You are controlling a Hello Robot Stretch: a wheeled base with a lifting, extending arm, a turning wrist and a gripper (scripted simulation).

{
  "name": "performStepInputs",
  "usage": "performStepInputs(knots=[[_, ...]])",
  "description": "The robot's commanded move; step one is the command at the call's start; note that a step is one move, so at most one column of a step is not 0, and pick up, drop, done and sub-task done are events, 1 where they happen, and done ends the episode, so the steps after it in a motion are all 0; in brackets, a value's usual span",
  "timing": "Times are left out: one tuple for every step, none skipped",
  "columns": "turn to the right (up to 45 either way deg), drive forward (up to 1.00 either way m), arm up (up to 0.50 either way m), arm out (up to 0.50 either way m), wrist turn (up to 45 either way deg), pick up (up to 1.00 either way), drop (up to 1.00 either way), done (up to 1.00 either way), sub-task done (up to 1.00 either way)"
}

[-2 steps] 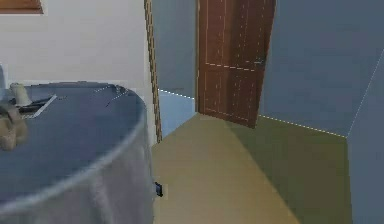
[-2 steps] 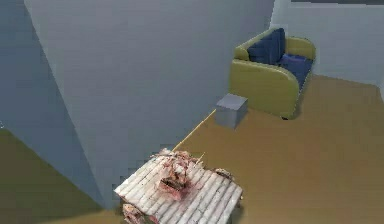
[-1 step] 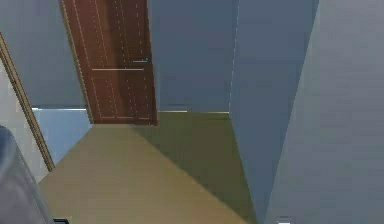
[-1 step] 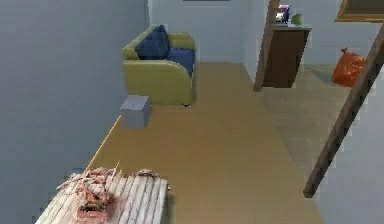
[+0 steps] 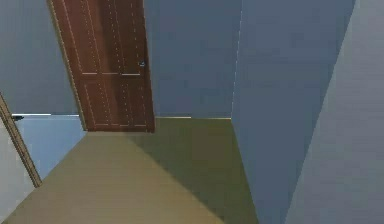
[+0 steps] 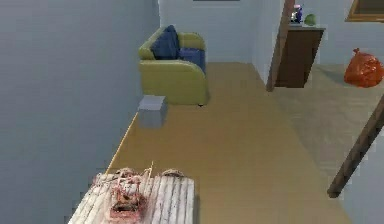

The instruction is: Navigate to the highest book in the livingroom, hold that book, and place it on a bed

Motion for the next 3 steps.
performStepInputs(knots=[[-21.0,0.0,0.0,0.0,0.0,0.0,0.0,0.0,0.0],[-3.0,0.0,0.0,0.0,0.0,0.0,0.0,0.0,0.0],[0.0,0.3,0.0,0.0,0.0,0.0,0.0,0.0,0.0]])
